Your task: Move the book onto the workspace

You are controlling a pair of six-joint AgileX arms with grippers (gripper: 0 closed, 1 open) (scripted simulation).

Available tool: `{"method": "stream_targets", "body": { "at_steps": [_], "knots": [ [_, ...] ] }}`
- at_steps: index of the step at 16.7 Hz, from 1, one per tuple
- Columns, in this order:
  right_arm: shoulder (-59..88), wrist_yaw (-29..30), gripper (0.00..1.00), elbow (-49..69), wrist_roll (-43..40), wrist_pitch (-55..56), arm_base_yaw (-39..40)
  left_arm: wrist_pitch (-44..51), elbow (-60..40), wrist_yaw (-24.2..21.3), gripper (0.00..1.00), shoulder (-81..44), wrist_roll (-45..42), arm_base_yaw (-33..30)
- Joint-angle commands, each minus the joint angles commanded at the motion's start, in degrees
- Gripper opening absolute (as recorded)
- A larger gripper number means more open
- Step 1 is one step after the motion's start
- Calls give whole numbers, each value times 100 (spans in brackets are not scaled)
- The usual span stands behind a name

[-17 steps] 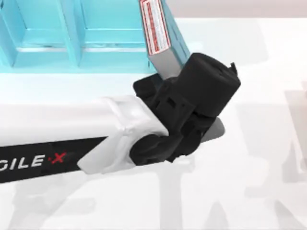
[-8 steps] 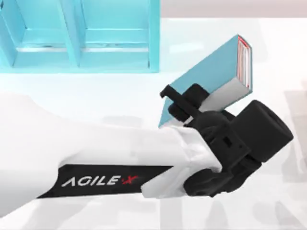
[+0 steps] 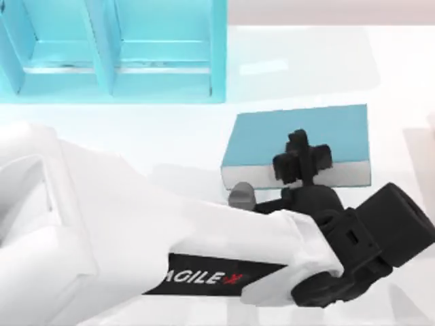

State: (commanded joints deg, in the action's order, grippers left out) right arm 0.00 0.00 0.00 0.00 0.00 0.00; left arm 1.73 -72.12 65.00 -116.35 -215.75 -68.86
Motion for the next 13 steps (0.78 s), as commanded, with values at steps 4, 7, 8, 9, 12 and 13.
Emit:
{"method": "stream_targets", "body": {
  "at_steps": [4,7,8,9,12,13],
  "knots": [
    [0,0,100,0,0,0,0,-143,-71,305,0,-251,-850,-77],
    [0,0,100,0,0,0,0,-209,-97,421,0,-342,-1134,-101],
    [0,0,100,0,0,0,0,-217,-100,435,0,-352,-1164,-104],
    [0,0,100,0,0,0,0,-217,-100,435,0,-352,-1164,-104],
    [0,0,100,0,0,0,0,-217,-100,435,0,-352,-1164,-104],
    [0,0,100,0,0,0,0,-224,-57,408,0,-347,-1165,-73]
  ]
}}
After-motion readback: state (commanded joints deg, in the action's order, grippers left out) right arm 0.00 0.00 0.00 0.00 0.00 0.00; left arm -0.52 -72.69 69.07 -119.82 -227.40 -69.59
